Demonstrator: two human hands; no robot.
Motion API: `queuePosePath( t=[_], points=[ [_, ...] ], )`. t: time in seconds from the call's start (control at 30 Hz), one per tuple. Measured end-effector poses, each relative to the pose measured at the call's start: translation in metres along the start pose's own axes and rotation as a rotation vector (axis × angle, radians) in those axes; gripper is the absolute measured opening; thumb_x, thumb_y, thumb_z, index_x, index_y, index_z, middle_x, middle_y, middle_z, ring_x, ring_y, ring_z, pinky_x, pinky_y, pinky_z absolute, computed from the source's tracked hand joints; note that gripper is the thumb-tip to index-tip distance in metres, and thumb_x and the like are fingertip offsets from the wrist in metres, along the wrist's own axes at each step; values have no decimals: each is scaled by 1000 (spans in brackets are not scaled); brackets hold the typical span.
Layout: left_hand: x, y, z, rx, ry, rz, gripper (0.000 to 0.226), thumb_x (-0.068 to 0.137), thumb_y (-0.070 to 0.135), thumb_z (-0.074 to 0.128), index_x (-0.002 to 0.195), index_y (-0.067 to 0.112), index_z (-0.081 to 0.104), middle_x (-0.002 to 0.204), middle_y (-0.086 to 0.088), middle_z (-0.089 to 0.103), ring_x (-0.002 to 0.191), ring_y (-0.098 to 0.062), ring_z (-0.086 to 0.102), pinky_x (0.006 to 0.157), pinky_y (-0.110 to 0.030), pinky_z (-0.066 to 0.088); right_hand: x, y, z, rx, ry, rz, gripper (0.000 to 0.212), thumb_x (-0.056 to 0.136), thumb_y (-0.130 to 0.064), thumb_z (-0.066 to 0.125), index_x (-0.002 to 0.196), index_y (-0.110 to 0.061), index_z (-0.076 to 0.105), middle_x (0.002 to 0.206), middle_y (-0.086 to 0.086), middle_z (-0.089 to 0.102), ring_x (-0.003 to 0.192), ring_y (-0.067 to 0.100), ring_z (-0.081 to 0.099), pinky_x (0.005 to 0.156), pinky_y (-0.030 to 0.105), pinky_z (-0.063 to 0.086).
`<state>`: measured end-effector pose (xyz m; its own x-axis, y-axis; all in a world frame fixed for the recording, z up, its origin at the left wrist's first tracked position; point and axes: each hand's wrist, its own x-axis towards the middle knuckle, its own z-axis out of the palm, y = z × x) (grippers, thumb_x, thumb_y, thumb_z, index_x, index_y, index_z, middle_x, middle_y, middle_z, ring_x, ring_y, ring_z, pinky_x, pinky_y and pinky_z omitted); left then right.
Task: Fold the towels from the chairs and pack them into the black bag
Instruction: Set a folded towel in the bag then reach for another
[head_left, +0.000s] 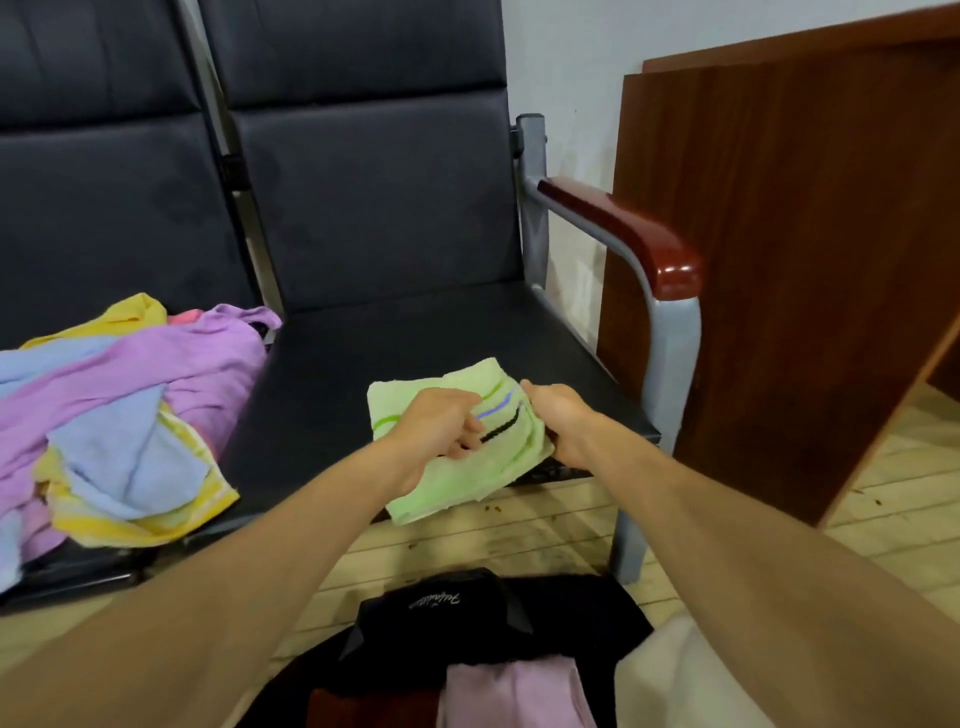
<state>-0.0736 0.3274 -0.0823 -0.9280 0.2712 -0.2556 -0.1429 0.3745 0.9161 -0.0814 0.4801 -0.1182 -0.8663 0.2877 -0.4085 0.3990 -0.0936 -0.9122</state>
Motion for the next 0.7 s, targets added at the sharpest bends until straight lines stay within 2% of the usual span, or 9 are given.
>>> queuePosePath(
  t=[0.1, 0.17, 0.23, 0.3, 0.37, 0.47, 0.53, 0.6, 0.7],
  points=[
    [-11, -25, -33, 389, 63, 176, 34, 96, 15, 43, 124, 22, 62, 120, 12, 58, 114, -9, 52, 96, -23, 41, -3, -3, 4, -51, 18, 2, 45, 101, -46, 39, 113, -10, 64, 104, 11, 71, 97, 27, 68, 93, 43, 53],
    [-20, -42, -52, 469, 67, 232, 37, 95, 8, 45, 125, 20, 63, 131, 7, 53, 121, -10, 48, 98, -18, 35, -8, -7, 7, -98, 29, -15, 52, 97, -54, 41, 115, -12, 65, 102, 8, 72, 94, 25, 68, 92, 42, 54],
    [-32, -57, -67, 421, 31, 235, 38, 93, 3, 47, 125, 18, 62, 131, 5, 51, 119, -8, 46, 95, -14, 31, -15, -9, 11, -144, 37, -58, 60, 91, -60, 48, 123, -12, 61, 106, 7, 71, 94, 25, 68, 91, 42, 54],
    [-44, -73, -77, 317, 6, 227, 37, 93, 4, 50, 122, 23, 63, 131, 7, 53, 121, -9, 48, 101, -18, 34, -21, -6, 18, -203, 38, -100, 62, 87, -55, 59, 127, -8, 57, 105, 8, 71, 92, 26, 70, 88, 43, 56],
    [-54, -83, -81, 152, 18, 199, 35, 93, 7, 50, 114, 29, 66, 129, 7, 58, 121, -11, 51, 107, -28, 38, -30, -2, 26, -294, 23, -127, 42, 90, -36, 64, 117, -4, 62, 100, 13, 72, 87, 27, 71, 83, 42, 58],
    [-65, -76, -81, -24, 43, 176, 28, 93, 7, 50, 104, 26, 67, 120, 6, 63, 111, -9, 56, 98, -24, 43, -49, -4, 35, -327, -64, -121, 15, 94, -23, 60, 96, -8, 63, 95, 13, 72, 78, 26, 70, 76, 39, 58],
    [-68, -72, -84, -163, 72, 187, 23, 93, 7, 52, 100, 22, 68, 113, 2, 67, 107, -10, 61, 93, -27, 48, -62, -8, 42, -301, -128, -88, 11, 96, -20, 58, 94, -10, 63, 94, 12, 73, 81, 26, 71, 76, 40, 59],
    [-71, -73, -90, -270, 127, 171, 23, 91, 5, 51, 98, 19, 68, 106, -4, 69, 101, -15, 66, 87, -28, 51, -74, -10, 48, -245, -147, -64, 15, 97, -18, 56, 103, -7, 64, 101, 15, 73, 88, 29, 71, 78, 42, 58],
    [-75, -76, -96, -348, 187, 140, 24, 92, 2, 48, 94, 17, 67, 100, -9, 70, 94, -20, 68, 81, -27, 52, -95, -6, 60, -33, -172, -63, 20, 99, -16, 52, 112, -6, 63, 105, 16, 72, 91, 30, 70, 81, 45, 57]
  ],
)
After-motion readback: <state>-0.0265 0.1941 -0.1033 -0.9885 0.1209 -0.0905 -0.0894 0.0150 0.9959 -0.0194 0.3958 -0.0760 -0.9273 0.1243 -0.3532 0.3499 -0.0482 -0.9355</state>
